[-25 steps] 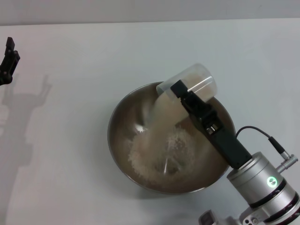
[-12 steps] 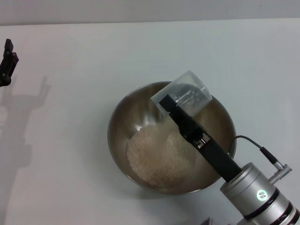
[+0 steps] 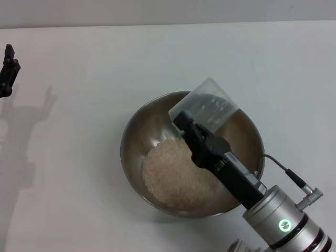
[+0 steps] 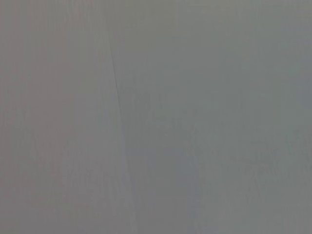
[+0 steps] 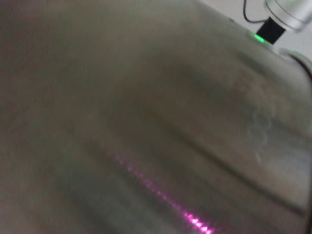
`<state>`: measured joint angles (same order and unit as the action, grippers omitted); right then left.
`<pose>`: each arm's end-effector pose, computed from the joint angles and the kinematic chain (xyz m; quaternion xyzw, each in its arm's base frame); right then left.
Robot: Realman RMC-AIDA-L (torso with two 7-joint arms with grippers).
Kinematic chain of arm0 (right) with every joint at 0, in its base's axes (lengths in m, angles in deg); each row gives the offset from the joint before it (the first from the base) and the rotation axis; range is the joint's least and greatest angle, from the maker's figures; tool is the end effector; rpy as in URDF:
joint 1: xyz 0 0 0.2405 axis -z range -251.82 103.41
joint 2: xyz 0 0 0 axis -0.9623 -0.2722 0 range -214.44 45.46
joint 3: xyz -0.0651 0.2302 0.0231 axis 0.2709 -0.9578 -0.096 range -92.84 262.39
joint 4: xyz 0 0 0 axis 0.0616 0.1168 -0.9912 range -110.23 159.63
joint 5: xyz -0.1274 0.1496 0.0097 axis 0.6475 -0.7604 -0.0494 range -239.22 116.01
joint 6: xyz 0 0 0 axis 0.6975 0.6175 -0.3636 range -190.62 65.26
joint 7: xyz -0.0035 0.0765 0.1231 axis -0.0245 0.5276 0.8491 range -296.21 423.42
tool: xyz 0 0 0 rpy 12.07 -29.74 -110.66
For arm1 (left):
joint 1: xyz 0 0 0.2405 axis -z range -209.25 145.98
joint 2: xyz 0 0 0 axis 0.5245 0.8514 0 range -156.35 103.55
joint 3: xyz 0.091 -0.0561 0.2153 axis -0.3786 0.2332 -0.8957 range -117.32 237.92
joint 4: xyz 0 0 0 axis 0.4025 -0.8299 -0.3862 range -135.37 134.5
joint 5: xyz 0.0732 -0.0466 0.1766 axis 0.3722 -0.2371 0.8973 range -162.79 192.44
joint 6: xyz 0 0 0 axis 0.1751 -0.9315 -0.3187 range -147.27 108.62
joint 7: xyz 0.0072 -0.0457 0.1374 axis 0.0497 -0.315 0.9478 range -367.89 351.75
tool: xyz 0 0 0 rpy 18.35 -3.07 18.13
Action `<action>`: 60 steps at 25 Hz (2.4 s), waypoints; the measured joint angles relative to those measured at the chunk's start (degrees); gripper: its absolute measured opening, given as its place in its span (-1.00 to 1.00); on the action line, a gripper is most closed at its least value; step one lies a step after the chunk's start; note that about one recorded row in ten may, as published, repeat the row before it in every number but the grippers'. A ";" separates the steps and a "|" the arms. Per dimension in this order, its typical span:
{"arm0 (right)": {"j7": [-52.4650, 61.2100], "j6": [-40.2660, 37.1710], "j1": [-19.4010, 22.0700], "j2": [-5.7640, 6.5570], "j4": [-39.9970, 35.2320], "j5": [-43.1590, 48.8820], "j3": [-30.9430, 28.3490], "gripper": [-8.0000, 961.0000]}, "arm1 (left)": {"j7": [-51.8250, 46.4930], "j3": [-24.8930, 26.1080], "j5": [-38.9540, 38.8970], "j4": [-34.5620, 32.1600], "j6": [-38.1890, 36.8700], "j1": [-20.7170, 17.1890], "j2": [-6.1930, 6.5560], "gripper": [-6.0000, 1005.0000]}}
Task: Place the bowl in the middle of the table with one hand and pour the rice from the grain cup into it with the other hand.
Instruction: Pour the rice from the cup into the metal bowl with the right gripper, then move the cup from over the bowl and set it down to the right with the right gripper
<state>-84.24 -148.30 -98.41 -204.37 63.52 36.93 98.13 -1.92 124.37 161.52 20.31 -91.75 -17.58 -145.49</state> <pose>0.1844 0.1981 -0.1059 -0.4379 -0.6838 -0.1963 0.5497 -0.3019 0.2889 0.0201 -0.6625 -0.1347 -0.2854 0.6793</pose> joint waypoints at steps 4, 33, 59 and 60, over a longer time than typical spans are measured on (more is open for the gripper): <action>-3.15 1.33 -0.06 0.00 0.01 0.25 -0.05 -0.95 | 0.00 0.00 0.00 0.00 0.04 0.01 0.00 0.65; 54.87 -7.21 3.75 0.03 5.43 3.76 -11.15 -0.95 | 0.00 0.41 0.00 -0.18 0.27 0.43 0.00 0.65; 135.14 -22.56 6.63 0.56 -15.48 6.68 -12.35 -0.95 | 0.09 0.70 -0.96 -0.49 0.23 0.62 0.07 0.65; 135.55 -22.64 6.66 0.59 -15.63 6.66 -12.38 -0.95 | 0.09 0.70 -0.96 -0.53 0.23 0.62 0.07 0.65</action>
<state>51.31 -170.94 -91.75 -203.78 47.88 43.59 85.75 -1.83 125.07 160.56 19.78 -91.52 -16.96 -145.42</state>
